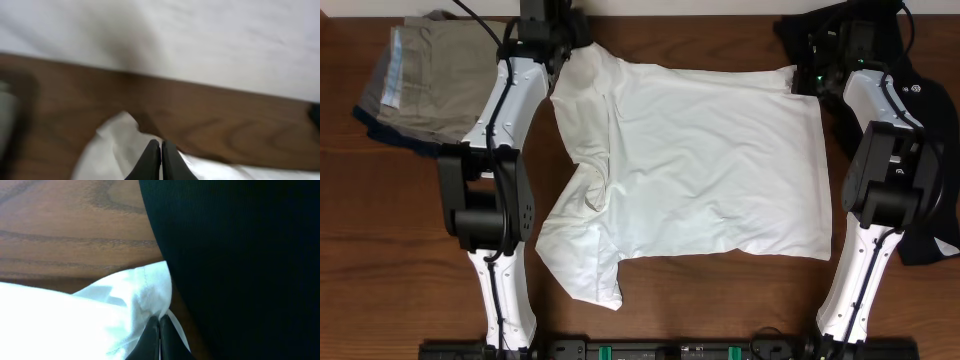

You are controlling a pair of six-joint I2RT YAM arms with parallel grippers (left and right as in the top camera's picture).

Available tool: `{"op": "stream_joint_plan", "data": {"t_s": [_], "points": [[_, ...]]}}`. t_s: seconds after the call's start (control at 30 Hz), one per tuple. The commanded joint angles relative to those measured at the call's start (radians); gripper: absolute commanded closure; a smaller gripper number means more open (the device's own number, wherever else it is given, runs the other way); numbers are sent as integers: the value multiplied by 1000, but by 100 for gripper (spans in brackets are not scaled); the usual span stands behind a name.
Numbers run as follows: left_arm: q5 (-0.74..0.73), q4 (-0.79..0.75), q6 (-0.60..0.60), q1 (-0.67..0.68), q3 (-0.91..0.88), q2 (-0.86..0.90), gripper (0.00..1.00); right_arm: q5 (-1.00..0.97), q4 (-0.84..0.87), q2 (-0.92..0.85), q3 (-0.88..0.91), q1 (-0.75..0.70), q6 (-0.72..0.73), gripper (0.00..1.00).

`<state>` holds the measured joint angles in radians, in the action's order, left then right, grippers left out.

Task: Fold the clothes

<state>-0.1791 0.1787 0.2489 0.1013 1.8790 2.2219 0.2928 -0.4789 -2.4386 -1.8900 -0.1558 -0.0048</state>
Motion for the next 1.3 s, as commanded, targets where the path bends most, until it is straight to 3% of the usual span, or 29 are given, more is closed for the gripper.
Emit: {"op": "stream_joint_plan", "data": {"t_s": [0.0,0.17,0.37,0.6,0.8,1.27], "points": [[114,-17,-108,-7,11,-7,94,-8,-22,0,5,-6,-11,99],[132,-64,-151,-6,10,-6,94,-8,-23,0,5,-7,-11,99],[103,79,-149,-6,7,6,94,-8,-31,0,5,-7,-11,99],[-40,242,-147,-6,7,21,55,-8,-34,0,5,-7,-11,99],[-50,287,-148,-6,-5,31,38,-8,-35,0,5,-7,-11,99],[-83,233,-140,-6,-5,146,37,-8,-38,0,5,-7,-11,99]]}}
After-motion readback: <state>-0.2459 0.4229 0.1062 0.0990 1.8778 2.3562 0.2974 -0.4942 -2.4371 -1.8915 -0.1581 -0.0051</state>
